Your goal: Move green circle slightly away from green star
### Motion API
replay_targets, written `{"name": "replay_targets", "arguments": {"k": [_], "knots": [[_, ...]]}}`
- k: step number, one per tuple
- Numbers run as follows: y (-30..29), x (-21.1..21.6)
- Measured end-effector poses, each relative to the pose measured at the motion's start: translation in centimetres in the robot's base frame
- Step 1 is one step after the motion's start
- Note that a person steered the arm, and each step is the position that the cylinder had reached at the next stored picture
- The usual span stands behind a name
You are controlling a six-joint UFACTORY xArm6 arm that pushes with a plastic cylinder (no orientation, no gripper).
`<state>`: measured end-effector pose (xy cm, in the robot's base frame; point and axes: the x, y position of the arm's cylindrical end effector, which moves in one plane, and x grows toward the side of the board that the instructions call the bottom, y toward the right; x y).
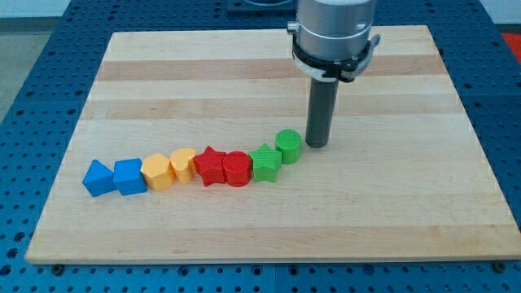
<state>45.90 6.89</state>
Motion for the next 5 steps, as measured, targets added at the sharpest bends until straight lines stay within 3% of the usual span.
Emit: {"name": "replay_targets", "arguments": {"k": [3,5], "knots": [[0.8,-1.2],[-5.3,-3.6]]}}
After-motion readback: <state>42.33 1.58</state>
